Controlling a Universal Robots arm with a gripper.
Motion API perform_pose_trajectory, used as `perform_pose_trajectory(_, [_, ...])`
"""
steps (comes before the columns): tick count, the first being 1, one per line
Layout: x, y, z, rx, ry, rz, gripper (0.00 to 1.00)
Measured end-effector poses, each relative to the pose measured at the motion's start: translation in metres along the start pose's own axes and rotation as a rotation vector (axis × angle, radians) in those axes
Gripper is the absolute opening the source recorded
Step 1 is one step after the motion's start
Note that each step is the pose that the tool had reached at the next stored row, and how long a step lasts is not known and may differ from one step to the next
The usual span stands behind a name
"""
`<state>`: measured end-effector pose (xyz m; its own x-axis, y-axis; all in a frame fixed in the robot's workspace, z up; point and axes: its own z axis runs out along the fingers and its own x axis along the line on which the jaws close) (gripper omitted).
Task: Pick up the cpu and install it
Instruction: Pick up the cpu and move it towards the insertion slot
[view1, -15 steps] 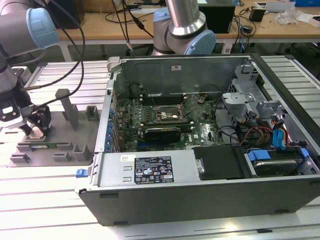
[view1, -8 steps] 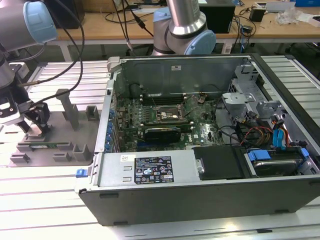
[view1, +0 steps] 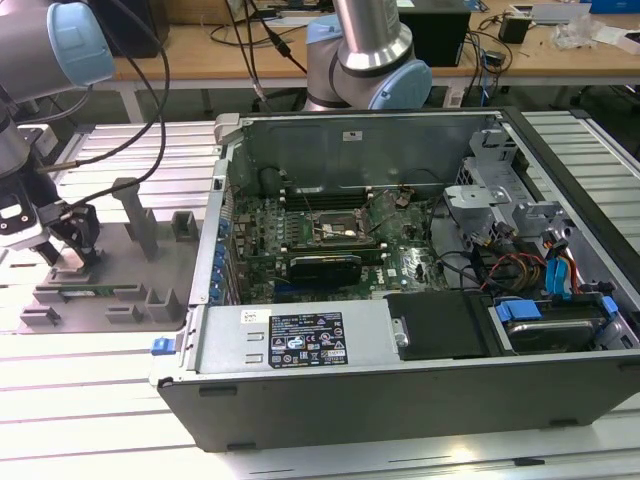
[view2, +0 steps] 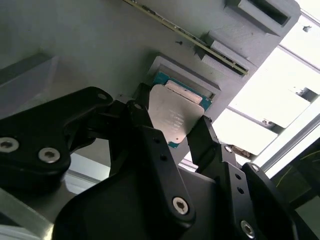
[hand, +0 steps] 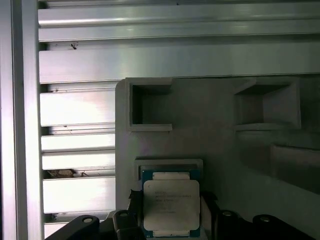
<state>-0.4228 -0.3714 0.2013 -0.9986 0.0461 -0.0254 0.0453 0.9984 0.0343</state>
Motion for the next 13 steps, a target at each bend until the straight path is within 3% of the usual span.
perform_pose_trajectory(7, [-0.0002, 0.0004, -0.011, -0.0001, -0.0002, 0.0, 0.55])
perform_pose_trajectory(13, [-0.0007, 0.001, -0.0286, 0.0, -0.0001, 0.0, 0.55])
